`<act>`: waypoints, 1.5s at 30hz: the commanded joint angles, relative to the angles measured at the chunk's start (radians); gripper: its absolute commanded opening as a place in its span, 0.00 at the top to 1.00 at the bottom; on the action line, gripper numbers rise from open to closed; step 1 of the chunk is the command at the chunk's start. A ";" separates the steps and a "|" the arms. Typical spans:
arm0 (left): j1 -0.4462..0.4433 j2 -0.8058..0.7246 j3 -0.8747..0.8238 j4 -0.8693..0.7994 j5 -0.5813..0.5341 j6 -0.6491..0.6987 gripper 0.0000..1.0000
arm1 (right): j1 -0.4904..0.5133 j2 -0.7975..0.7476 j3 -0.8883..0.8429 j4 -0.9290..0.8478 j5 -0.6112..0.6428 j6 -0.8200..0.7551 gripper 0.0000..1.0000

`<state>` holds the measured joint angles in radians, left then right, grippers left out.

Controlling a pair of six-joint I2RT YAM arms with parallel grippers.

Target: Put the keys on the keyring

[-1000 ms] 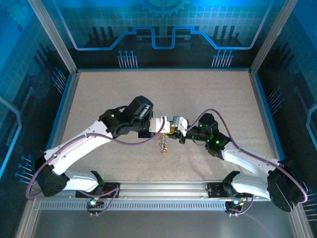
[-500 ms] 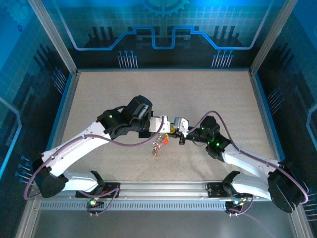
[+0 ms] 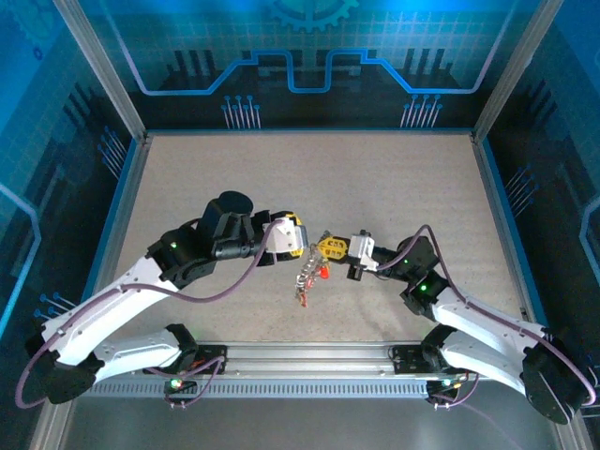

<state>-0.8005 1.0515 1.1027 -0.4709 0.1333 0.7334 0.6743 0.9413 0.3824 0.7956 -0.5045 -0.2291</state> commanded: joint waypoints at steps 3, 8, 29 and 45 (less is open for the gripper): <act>-0.001 0.031 -0.017 0.112 0.078 -0.074 0.56 | 0.019 -0.020 -0.004 0.099 -0.019 -0.007 1.00; 0.000 0.063 0.027 0.077 0.132 -0.060 0.64 | 0.018 -0.010 -0.002 0.096 -0.026 -0.015 1.00; 0.000 0.073 0.001 0.024 0.189 -0.026 0.56 | 0.022 0.032 0.028 0.104 -0.004 0.003 1.00; 0.019 0.030 -0.051 0.055 0.186 -0.035 0.72 | 0.024 0.068 0.037 0.135 -0.027 -0.002 1.00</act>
<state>-0.7925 1.1042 1.0637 -0.4267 0.2871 0.7052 0.6807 1.0096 0.3748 0.8410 -0.5251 -0.2291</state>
